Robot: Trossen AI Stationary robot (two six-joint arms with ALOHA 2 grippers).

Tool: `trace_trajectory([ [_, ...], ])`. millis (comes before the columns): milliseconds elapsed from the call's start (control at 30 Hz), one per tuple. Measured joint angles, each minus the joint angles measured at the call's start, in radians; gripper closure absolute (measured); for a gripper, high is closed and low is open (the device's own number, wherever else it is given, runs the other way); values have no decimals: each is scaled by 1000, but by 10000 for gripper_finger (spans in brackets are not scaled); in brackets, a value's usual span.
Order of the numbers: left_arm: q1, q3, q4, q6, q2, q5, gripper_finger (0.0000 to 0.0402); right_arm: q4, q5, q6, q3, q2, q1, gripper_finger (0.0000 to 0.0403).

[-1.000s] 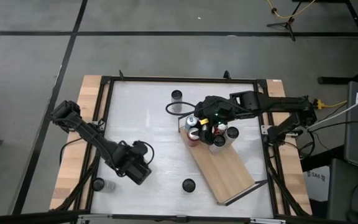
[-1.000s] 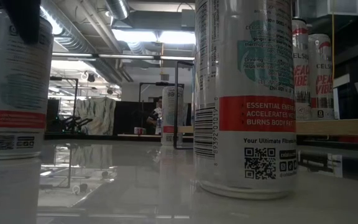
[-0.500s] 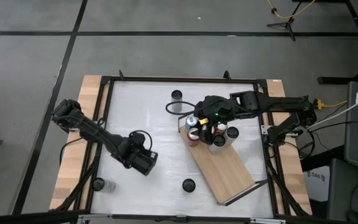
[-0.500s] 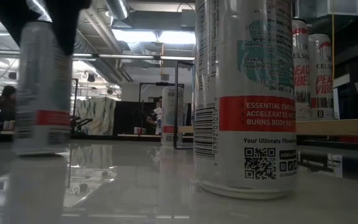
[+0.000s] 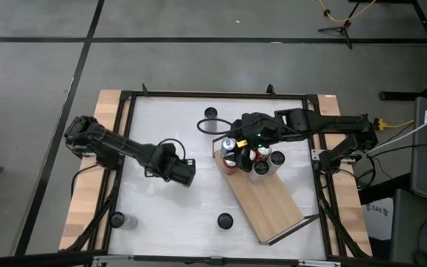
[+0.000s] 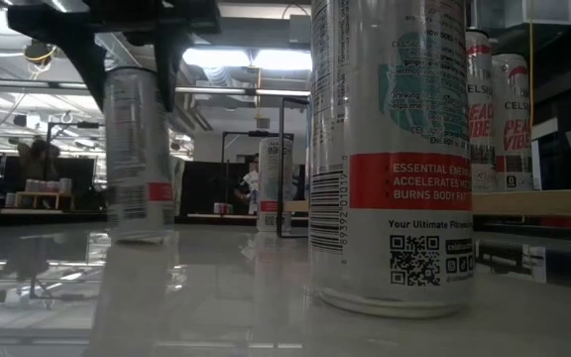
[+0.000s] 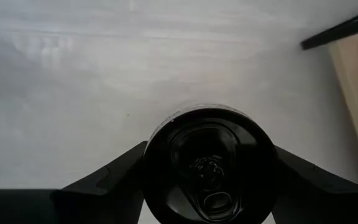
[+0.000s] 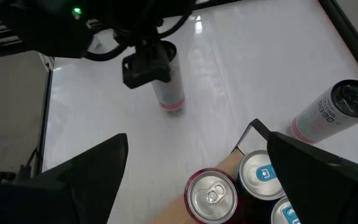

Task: Place canned beverage on shelf
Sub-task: Put the white pink soda can on the shelf aligned with the other white pink soda cans

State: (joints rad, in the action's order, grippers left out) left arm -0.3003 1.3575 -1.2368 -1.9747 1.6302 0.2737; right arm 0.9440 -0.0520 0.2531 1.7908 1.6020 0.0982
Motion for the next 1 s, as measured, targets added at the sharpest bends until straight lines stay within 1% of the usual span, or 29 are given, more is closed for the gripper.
trace_trajectory([
  [300,36,0,19,19,0,-2,147,0,0,0,0,0,0,29],
  [567,38,0,19,15,0,-2,144,-1,0,0,0,0,0,29],
  [667,38,0,19,15,1,-2,131,-1,0,0,0,0,0,29],
  [900,38,-2,20,14,2,-2,72,-1,0,0,0,0,0,29],
  [1000,38,-2,22,14,2,3,56,-1,0,0,0,0,0,29],
])
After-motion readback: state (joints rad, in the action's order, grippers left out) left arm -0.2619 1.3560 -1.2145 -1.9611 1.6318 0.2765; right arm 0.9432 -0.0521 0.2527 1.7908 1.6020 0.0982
